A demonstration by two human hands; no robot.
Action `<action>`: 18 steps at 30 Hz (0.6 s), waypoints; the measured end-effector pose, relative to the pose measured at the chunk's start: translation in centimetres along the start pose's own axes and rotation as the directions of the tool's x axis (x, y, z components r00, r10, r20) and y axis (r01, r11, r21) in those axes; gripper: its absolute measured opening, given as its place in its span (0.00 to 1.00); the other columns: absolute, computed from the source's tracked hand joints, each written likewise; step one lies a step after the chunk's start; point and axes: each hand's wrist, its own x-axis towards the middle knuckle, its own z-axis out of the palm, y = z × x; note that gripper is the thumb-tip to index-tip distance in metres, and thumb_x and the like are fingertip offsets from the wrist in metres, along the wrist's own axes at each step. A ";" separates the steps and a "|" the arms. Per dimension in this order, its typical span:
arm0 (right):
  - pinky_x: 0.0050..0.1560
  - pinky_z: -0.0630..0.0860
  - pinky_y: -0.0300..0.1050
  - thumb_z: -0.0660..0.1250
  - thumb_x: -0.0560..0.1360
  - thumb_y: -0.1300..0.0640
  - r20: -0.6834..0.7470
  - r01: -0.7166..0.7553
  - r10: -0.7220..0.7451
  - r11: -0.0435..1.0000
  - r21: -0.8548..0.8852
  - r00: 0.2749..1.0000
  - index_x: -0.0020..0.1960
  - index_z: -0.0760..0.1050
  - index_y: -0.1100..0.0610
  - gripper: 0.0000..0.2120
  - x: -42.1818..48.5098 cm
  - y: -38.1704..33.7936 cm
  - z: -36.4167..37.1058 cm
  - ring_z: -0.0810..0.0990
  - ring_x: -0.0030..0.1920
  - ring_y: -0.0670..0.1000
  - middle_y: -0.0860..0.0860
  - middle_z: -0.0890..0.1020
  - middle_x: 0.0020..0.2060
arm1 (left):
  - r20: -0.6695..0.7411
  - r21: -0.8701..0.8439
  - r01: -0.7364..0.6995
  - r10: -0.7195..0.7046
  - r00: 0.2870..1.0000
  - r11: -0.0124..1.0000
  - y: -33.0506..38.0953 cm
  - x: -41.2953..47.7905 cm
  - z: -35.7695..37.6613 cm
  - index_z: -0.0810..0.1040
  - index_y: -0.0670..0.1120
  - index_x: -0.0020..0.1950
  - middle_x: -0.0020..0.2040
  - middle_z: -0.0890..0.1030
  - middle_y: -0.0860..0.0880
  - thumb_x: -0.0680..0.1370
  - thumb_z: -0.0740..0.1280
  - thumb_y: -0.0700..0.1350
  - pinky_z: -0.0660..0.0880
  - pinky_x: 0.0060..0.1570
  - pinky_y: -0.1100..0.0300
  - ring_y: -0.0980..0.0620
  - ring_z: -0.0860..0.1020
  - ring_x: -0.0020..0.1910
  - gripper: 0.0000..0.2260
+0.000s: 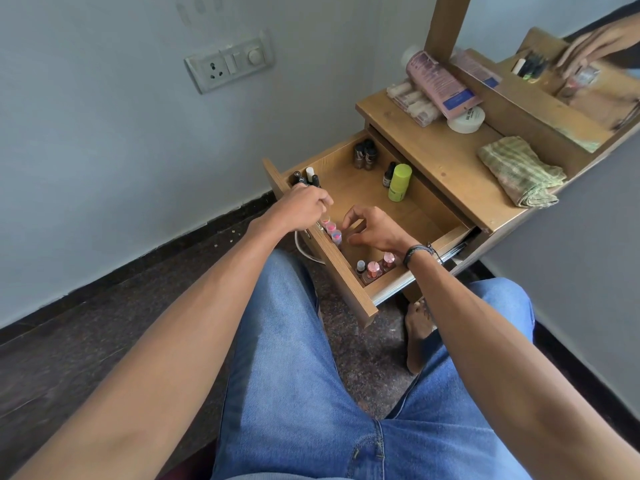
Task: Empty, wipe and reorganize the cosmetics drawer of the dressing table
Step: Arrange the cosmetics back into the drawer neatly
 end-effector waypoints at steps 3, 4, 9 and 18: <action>0.50 0.83 0.56 0.73 0.71 0.69 -0.074 -0.011 0.013 0.999 0.031 0.997 0.47 0.78 0.54 0.13 -0.2 -0.2 -0.3 0.84 0.43 0.51 0.51 0.82 0.51 | -0.019 -0.023 -0.014 0.013 1.000 1.000 0.2 -0.2 -0.3 0.79 0.53 0.64 0.67 0.75 0.45 0.83 0.59 0.44 0.77 0.55 0.54 0.53 0.79 0.50 0.14; 0.50 0.83 0.56 0.73 0.71 0.69 -0.099 -0.012 0.016 0.999 0.048 0.995 0.47 0.79 0.55 0.12 -0.3 -0.2 -0.4 0.84 0.42 0.52 0.52 0.82 0.51 | -0.017 -0.030 -0.013 0.013 1.000 0.999 0.4 -0.3 -0.4 0.79 0.53 0.64 0.67 0.75 0.45 0.83 0.59 0.45 0.76 0.60 0.51 0.52 0.79 0.53 0.13; 0.48 0.82 0.48 0.72 0.74 0.69 -0.235 -0.024 0.059 0.989 0.149 0.970 0.47 0.80 0.60 0.06 -1.3 -1.1 -1.4 0.83 0.43 0.54 0.54 0.84 0.47 | -0.055 -0.064 -0.052 0.049 0.997 0.997 1.6 -0.7 -1.1 0.79 0.53 0.64 0.62 0.78 0.48 0.83 0.60 0.45 0.77 0.56 0.54 0.52 0.80 0.53 0.13; 0.40 0.71 0.30 0.71 0.77 0.61 -0.554 -0.003 -0.034 0.998 -0.065 0.832 0.46 0.79 0.51 0.05 -2.5 -3.1 -10.2 0.79 0.43 0.38 0.43 0.82 0.45 | -0.155 -0.309 -0.137 0.092 0.984 0.941 6.0 0.5 -1.3 0.81 0.53 0.62 0.54 0.81 0.56 0.81 0.65 0.47 0.72 0.50 0.62 0.59 0.78 0.54 0.11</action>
